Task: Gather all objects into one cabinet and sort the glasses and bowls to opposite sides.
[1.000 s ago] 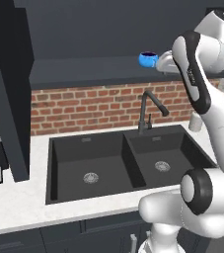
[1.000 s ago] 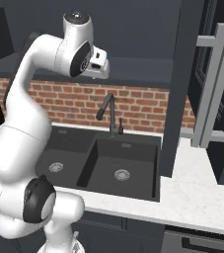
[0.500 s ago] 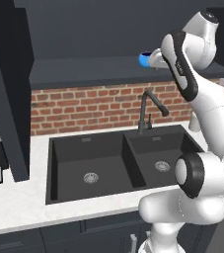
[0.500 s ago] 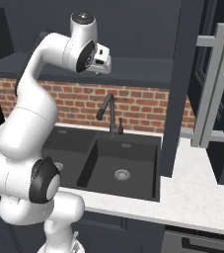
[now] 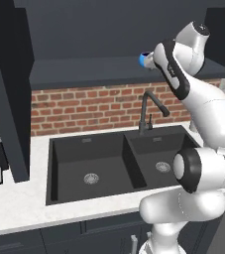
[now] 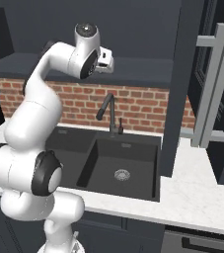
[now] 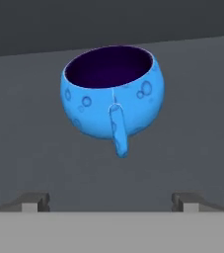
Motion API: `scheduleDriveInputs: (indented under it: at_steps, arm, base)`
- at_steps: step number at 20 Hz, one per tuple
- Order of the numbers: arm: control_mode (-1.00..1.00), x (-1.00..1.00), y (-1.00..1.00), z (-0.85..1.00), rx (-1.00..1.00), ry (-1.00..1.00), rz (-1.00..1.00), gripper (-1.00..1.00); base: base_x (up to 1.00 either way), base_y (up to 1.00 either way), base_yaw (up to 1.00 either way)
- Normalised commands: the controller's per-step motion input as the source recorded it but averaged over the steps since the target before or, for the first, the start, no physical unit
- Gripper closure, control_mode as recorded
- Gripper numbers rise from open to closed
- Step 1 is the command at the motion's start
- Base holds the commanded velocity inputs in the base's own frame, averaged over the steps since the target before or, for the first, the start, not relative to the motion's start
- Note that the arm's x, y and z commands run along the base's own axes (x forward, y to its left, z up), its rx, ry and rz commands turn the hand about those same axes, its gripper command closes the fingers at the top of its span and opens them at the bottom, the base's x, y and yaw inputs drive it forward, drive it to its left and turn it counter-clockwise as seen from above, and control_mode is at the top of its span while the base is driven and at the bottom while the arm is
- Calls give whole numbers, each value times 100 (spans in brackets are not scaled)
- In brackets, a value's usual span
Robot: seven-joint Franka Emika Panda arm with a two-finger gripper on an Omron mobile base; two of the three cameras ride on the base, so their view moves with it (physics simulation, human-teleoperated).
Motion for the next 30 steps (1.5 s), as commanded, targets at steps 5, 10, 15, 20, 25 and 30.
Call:
scheduleDriveInputs:
  at_steps: [5, 10, 15, 20, 25, 30]
  arm:
    - [-100, 40, 0, 1, 0, 14, 0, -100]
    - [-100, 38, 0, 0, 0, 13, 0, -100]
    - [-100, 34, 0, -13, 0, 2, 0, -100]
    - [-100, 28, 0, -22, 0, 0, 0, -100]
    - [-100, 6, 0, -18, 0, 0, 0, -100]
    - [-100, -1, 3, -14, 0, 0, 2, -100]
  base:
    - [0, 0, 0]
    - [0, 0, 0]
    - [0, 0, 0]
    - [0, 0, 0]
    - [0, 0, 0]
    - [0, 0, 0]
